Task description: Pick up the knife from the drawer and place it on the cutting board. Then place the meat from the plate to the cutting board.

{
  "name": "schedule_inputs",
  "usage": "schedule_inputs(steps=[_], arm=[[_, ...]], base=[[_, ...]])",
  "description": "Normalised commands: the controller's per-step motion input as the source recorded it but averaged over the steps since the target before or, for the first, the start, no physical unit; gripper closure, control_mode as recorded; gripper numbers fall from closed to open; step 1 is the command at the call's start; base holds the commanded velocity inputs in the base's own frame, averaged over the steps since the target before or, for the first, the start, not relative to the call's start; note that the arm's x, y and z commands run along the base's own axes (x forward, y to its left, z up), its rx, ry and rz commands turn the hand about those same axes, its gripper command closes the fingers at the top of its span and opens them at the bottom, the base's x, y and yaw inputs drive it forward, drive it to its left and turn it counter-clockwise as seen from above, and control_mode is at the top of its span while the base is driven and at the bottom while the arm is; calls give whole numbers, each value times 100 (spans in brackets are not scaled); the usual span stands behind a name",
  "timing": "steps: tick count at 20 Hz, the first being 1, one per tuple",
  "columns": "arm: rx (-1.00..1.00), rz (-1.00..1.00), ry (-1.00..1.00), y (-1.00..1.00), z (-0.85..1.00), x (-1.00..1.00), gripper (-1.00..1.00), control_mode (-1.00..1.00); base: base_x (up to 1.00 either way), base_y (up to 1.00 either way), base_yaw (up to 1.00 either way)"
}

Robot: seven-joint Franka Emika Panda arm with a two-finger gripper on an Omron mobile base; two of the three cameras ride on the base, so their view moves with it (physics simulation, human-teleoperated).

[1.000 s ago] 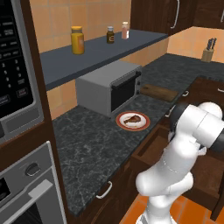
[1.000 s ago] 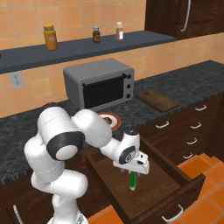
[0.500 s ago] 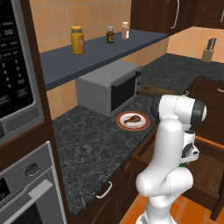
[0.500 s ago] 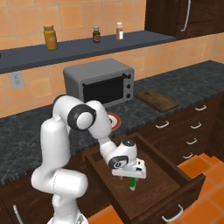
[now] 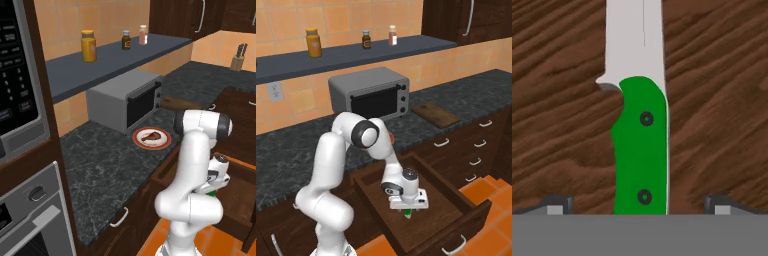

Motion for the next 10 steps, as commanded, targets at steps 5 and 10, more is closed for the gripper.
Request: schedule_inputs(steps=[5,10], arm=[[0,8,-1,-3,-46,0,100,-100],[0,1,-4,-4,-8,0,100,-100]], base=[[0,0,0],[0,0,0]])
